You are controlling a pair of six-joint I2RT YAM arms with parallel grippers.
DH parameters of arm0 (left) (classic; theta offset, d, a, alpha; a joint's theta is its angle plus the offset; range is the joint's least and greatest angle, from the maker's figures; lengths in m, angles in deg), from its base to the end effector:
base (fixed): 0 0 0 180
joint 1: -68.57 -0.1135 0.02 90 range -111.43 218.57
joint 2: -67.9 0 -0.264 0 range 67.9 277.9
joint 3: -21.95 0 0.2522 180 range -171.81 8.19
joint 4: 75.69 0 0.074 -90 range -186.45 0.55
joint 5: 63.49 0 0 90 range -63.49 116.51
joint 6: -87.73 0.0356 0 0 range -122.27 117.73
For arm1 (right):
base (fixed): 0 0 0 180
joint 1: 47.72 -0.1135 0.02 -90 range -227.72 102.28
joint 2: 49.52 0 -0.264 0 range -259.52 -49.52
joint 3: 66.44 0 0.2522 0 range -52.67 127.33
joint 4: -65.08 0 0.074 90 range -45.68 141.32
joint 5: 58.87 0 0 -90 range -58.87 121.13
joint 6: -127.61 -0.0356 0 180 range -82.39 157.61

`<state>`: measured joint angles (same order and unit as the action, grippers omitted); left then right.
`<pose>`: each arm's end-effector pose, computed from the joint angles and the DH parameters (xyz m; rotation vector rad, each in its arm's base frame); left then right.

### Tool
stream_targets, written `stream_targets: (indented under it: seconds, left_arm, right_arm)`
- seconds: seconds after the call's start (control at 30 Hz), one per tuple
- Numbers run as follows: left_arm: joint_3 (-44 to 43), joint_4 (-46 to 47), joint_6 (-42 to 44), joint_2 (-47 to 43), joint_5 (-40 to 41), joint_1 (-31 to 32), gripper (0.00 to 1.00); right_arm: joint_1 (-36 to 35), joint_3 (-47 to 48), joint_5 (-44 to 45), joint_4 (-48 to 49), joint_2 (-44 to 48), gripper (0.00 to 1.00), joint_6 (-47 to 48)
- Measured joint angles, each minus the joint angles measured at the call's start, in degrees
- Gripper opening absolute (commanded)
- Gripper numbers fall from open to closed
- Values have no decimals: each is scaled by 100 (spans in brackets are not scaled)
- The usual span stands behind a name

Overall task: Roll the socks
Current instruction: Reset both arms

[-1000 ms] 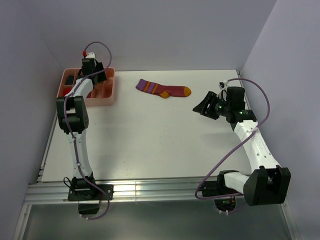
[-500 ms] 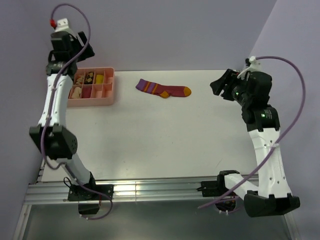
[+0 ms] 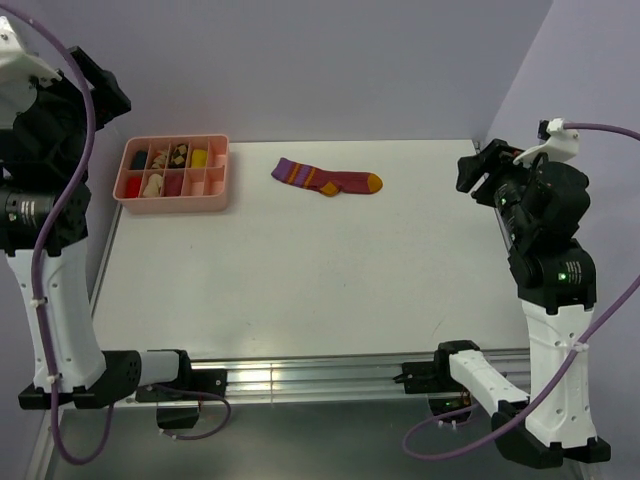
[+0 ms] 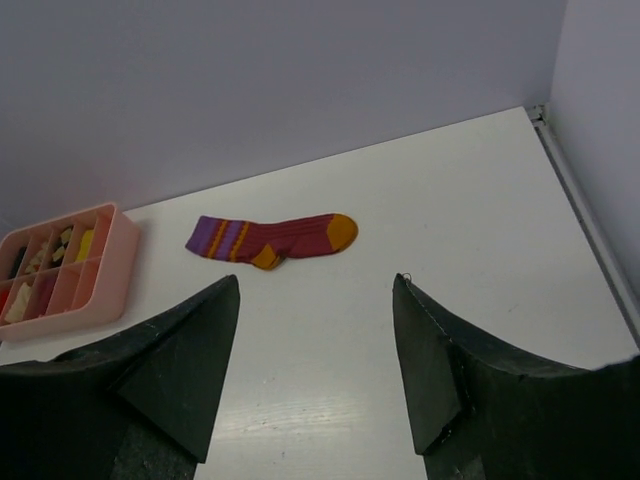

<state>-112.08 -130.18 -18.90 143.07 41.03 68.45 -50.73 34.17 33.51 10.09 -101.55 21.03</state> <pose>0.1910 0.0093 0.5928 -0.4178 1.4376 -0.0429 0.1332 0.0055 0.4985 0.2304 1.6716 0.2220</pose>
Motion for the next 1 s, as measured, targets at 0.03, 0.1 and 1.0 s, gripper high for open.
stream_targets:
  seconds: [0.03,0.1,1.0]
  left_arm:
    - [-61,-114,33,-87,186,131,98]
    - [-96,-243,122,-254,492,442,99]
    - [1569,1071,1150,-2420,2441,1333,99]
  right_arm:
    - [-39,26,85,-33,20,70,15]
    - [-129,90,317,-85,76,70,57]
    - [-699,734,1563,-146,514,68,468]
